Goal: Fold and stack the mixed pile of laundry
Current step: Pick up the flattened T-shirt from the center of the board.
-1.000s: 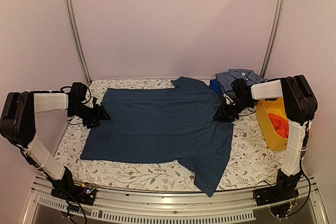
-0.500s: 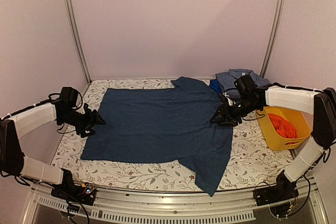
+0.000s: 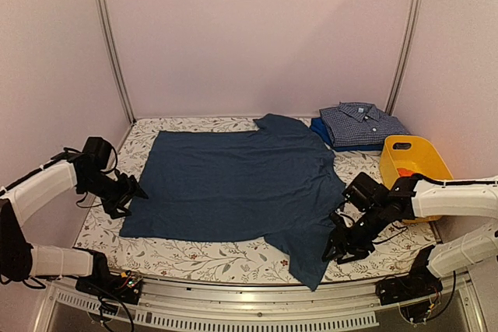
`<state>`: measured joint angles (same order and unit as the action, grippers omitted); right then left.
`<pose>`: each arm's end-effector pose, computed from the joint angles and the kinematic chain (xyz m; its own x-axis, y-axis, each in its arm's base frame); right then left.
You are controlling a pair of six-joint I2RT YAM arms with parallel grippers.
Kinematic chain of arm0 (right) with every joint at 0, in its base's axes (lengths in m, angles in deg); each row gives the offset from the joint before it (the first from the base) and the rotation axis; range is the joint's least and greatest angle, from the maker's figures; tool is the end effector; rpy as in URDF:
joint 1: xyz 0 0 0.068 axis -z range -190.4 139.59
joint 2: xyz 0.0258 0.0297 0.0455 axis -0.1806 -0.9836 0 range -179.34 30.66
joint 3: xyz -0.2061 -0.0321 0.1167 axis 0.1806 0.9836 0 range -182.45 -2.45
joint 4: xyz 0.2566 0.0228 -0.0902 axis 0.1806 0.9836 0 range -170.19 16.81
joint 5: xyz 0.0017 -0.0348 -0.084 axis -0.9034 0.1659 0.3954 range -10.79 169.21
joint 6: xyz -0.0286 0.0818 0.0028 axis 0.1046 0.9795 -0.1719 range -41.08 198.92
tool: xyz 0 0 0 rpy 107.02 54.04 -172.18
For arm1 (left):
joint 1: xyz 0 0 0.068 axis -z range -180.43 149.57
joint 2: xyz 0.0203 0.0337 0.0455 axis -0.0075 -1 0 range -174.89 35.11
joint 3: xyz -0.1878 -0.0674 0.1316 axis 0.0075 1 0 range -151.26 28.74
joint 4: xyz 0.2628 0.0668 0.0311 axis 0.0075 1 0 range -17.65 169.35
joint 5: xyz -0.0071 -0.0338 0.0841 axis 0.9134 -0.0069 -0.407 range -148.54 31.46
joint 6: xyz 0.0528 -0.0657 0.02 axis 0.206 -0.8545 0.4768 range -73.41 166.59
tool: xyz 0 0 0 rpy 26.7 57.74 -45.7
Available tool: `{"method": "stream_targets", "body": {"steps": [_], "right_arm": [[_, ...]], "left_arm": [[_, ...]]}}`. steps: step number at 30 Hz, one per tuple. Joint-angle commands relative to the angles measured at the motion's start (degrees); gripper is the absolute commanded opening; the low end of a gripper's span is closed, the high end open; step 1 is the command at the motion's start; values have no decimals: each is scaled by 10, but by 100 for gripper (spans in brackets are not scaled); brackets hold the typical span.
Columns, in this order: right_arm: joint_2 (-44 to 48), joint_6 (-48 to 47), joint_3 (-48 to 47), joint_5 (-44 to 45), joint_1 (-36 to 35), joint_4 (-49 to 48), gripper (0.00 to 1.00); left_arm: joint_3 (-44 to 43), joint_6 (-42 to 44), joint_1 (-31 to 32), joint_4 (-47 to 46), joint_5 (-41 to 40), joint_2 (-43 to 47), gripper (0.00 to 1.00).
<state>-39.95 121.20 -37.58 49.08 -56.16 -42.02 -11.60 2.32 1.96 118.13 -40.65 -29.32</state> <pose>0.1315 0.1900 0.0944 -0.9785 -0.1707 0.1157 -0.0809 0.8340 0.5458 0.2298 -0.0332 0.1318 -0.7732 -0.6326 -0.0453 -0.5507 0.7051 -0.4467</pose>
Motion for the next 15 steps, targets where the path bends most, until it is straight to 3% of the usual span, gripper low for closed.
{"method": "stream_targets", "body": {"steps": [1, 8, 15], "right_arm": [[-17, 61, -4, 62, -31, 6, 51], [-94, 88, -55, 143, -87, 28, 46], [-132, 108, -52, 166, -104, 19, 37]], "left_arm": [[-7, -9, 4, 38, -30, -5, 76], [-10, -8, 4, 41, -41, -15, 76], [-2, -8, 2, 41, -60, -20, 77]]}}
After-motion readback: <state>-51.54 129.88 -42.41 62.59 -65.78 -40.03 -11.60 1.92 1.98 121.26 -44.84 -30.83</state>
